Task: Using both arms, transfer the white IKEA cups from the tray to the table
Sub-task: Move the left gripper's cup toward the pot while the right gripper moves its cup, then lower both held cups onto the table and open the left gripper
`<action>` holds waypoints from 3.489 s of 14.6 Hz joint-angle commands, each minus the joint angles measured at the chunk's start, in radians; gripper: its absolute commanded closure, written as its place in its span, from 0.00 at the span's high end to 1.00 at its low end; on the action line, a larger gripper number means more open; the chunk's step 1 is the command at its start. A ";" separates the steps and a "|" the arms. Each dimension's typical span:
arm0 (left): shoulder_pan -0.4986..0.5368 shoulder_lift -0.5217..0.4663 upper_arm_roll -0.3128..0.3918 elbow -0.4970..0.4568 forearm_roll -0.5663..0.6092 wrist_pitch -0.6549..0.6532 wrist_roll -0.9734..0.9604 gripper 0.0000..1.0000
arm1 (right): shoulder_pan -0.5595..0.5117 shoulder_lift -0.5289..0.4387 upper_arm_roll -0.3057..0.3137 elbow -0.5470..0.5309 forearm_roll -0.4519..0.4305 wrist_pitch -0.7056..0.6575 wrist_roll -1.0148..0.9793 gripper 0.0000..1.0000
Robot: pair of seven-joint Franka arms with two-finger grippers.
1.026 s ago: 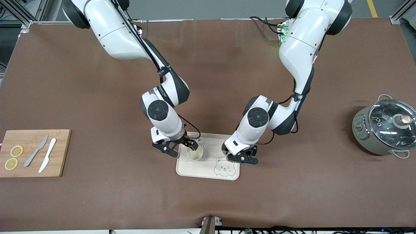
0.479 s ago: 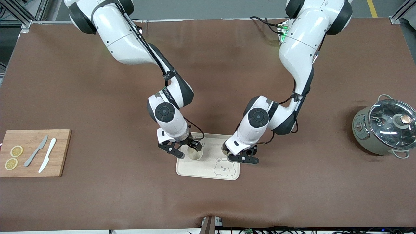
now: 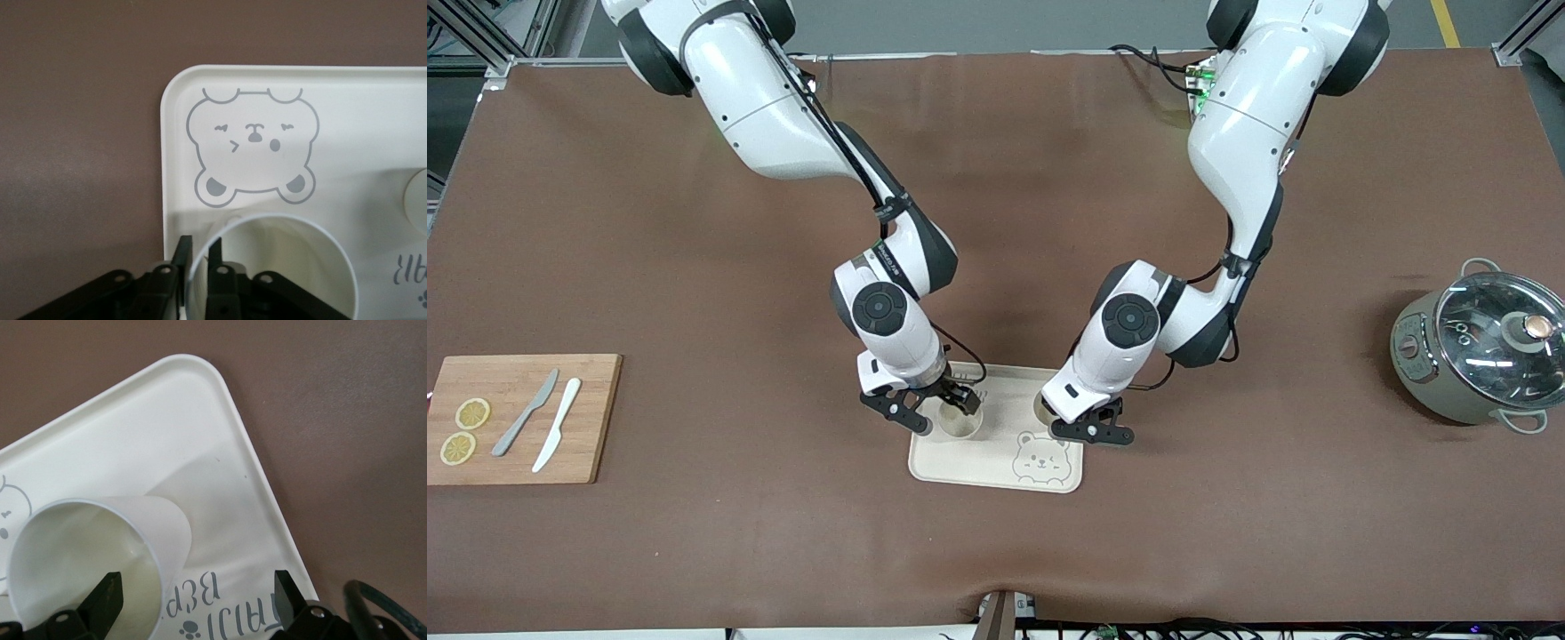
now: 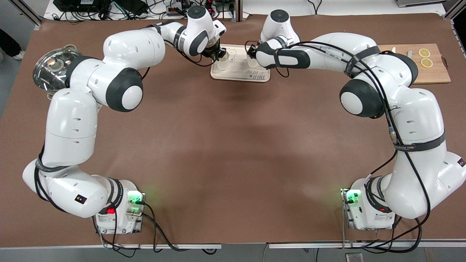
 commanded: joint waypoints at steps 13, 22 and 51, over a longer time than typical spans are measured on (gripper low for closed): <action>0.062 -0.225 0.006 -0.004 -0.003 -0.355 0.044 0.00 | 0.014 0.019 -0.017 0.044 -0.018 -0.001 0.026 0.00; 0.279 -0.629 -0.005 -0.443 -0.030 -0.372 0.349 0.00 | 0.014 -0.007 -0.017 0.044 -0.016 -0.027 0.020 0.00; 0.541 -0.569 -0.010 -1.015 -0.265 0.445 0.981 0.21 | -0.538 -0.443 -0.012 -0.539 0.005 0.002 -1.111 0.00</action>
